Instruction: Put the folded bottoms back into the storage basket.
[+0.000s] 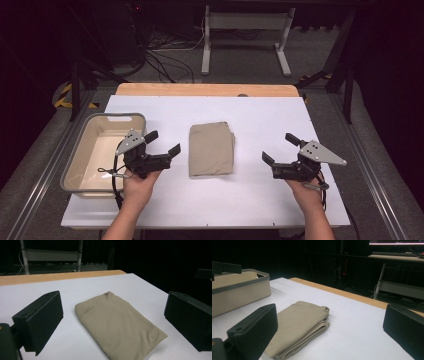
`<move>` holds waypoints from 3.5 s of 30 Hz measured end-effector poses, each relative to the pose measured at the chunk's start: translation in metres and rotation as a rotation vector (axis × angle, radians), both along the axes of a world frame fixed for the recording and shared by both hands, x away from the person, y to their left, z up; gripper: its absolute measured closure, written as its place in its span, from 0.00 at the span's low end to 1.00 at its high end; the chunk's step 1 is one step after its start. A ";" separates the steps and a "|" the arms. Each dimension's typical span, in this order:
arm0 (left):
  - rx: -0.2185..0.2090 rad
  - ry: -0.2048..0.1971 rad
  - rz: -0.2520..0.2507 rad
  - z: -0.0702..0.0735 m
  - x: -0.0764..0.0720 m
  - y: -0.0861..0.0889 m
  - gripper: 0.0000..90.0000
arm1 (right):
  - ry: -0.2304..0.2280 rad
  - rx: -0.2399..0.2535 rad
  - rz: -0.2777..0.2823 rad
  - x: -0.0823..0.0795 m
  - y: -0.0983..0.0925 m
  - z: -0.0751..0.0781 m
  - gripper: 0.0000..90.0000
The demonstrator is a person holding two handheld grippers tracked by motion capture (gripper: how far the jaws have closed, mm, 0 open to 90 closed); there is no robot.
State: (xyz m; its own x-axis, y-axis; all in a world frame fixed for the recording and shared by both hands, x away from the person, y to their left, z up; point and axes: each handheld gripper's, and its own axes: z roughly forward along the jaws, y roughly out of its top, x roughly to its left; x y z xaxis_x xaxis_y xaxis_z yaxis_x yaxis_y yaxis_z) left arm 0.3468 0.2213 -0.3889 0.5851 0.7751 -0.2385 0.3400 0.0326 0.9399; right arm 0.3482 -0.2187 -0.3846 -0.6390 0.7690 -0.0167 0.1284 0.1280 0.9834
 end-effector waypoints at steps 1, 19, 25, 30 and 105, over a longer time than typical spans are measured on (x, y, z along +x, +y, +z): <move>-0.004 0.000 0.000 0.000 0.000 -0.001 0.03 | 0.001 0.000 0.003 0.000 0.000 0.000 0.00; 0.006 0.049 0.005 -0.005 0.006 -0.013 0.04 | -0.005 0.001 0.035 -0.002 0.003 0.002 0.00; -0.032 0.102 0.020 -0.005 0.014 -0.009 0.04 | -0.007 -0.004 0.061 -0.002 0.005 0.001 0.00; -0.018 0.154 -0.002 -0.007 0.022 -0.016 0.03 | -0.002 -0.002 0.067 -0.002 0.005 0.001 0.00; 0.281 0.552 -0.047 -0.066 0.107 -0.112 0.00 | 0.019 0.053 0.081 0.000 0.004 0.001 0.00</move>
State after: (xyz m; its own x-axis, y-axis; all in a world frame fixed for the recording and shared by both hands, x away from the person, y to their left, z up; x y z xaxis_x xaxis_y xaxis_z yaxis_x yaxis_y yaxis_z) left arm 0.4534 0.1094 -0.4547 0.4685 0.8287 -0.3062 0.7732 -0.2170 0.5959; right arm 0.3484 -0.2151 -0.3837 -0.6990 0.7143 0.0352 0.1382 0.0866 0.9866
